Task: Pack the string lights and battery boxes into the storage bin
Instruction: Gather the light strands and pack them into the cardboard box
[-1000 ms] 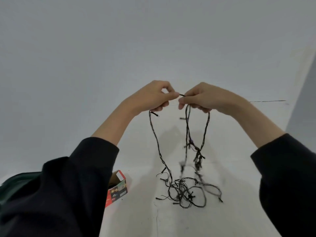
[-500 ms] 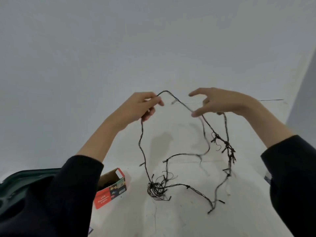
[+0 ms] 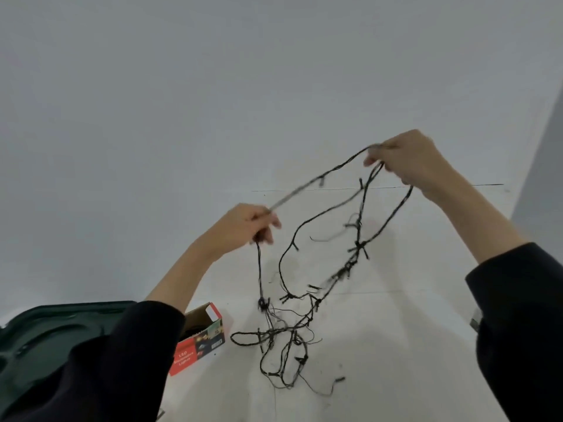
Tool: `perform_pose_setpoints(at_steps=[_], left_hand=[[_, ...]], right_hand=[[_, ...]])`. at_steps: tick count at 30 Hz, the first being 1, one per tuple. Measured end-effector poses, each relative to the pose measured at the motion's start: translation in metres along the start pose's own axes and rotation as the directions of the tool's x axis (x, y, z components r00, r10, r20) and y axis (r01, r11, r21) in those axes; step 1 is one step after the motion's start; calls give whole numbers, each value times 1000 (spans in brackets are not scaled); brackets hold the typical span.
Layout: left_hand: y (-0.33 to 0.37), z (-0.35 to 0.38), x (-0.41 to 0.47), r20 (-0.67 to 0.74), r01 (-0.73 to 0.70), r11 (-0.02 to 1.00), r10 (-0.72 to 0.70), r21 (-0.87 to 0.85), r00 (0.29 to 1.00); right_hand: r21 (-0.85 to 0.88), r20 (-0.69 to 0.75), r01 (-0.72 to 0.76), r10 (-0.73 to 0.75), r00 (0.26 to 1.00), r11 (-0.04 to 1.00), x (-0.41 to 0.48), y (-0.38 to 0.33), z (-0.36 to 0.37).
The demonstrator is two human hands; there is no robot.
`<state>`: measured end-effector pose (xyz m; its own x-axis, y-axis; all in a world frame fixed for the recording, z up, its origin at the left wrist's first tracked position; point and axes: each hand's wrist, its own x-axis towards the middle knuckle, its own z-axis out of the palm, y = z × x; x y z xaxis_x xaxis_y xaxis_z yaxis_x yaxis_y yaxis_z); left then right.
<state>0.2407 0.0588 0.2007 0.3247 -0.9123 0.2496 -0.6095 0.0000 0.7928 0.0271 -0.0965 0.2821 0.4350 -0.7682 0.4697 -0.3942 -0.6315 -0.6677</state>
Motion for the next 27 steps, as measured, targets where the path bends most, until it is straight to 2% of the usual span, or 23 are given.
perform_pose_setpoints(at_steps=[2,3,5,7,9,11,16,19,21,24,26,27], left_hand=[[14,-9,6,-219,-110,985,79,-131,972],[25,-14,10,-229,-151,986,131,-72,965],[49,-16,15,-95,-175,961,199,215,975],[66,-13,20,-43,-210,885,249,415,967],[76,-9,23,-54,-250,848,310,467,949],[76,-5,24,-89,-255,815,349,520,933],[40,8,18,-230,-92,722,335,686,914],[14,10,15,-263,-29,700,306,714,915],[-3,8,14,-292,31,742,224,670,930],[-13,3,17,-305,83,826,110,557,946],[-10,1,19,-314,62,969,17,239,949],[-6,1,19,-322,47,995,-15,93,946]], right_hand=[[-252,325,63,23,945,966,-8,3,3],[-290,452,77,65,890,954,-12,1,5],[-184,562,59,56,825,981,-17,-7,9],[0,572,51,-42,819,999,-19,-18,17],[92,537,63,-103,837,994,-21,-29,26],[99,471,82,-119,874,992,-21,-36,32],[66,310,114,-129,942,991,-17,-37,21],[139,133,84,-102,986,987,-12,-33,13],[225,18,40,-46,999,973,-7,-27,4],[152,-99,38,-23,995,988,-5,-16,2],[114,-166,43,-24,986,992,-6,-9,8],[122,-187,42,-18,982,992,-5,-5,11]])
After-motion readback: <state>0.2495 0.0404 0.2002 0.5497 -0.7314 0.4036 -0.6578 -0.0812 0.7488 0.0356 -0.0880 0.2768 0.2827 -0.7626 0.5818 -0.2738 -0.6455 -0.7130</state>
